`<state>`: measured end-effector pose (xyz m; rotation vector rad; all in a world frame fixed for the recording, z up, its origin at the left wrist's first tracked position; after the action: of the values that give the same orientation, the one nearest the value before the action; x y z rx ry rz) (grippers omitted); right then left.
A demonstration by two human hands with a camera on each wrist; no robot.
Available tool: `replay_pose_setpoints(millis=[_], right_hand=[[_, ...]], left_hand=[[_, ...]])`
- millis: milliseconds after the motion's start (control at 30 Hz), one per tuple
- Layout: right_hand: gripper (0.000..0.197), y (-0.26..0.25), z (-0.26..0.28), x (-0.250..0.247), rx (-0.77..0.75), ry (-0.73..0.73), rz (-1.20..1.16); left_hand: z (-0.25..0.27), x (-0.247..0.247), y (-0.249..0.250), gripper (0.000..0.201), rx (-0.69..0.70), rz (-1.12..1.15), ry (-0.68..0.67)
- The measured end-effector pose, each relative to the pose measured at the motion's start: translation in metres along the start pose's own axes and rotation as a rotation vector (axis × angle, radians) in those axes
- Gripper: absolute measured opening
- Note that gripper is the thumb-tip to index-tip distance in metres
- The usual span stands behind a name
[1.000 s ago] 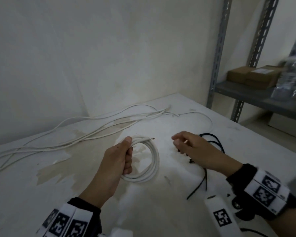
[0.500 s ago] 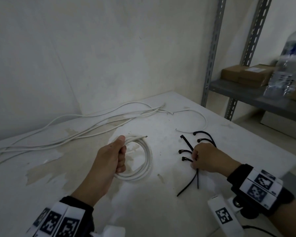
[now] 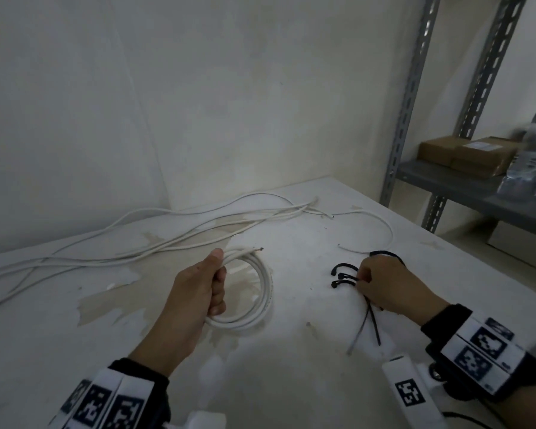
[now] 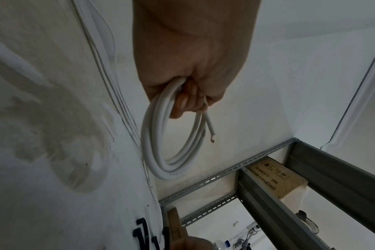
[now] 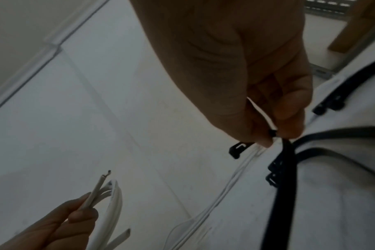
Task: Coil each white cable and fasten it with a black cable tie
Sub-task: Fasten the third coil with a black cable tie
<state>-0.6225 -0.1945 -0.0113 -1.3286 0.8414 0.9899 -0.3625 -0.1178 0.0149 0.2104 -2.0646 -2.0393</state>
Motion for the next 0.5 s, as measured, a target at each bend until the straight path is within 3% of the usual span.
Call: replay_pose_setpoints(millis=[133, 367, 500], right_hand=[[0.005, -0.036, 0.011, -0.009, -0.146, 0.070, -0.288], [0.028, -0.130, 0.034, 0.003, -0.370, -0.024, -0.731], [0.018, -0.180, 0.053, 0.018, -0.417, -0.155, -0.916]], left_hand=[[0.000, -0.015, 0.003, 0.040, 0.030, -0.002, 0.026], [0.005, -0.061, 0.005, 0.041, 0.065, -0.021, 0.143], [0.013, -0.094, 0.006, 0.041, 0.082, -0.050, 0.233]])
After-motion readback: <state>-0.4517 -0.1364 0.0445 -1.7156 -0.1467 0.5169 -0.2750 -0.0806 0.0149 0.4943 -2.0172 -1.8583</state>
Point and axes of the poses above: each hand's wrist, its own z-axis away from the middle knuckle, its own x-axis out of the palm, y = z × x, the point moved 3 cm from there along -z, towards the middle knuckle, and after that the axes turned 5 degrees about x, right-handed, at the moved point
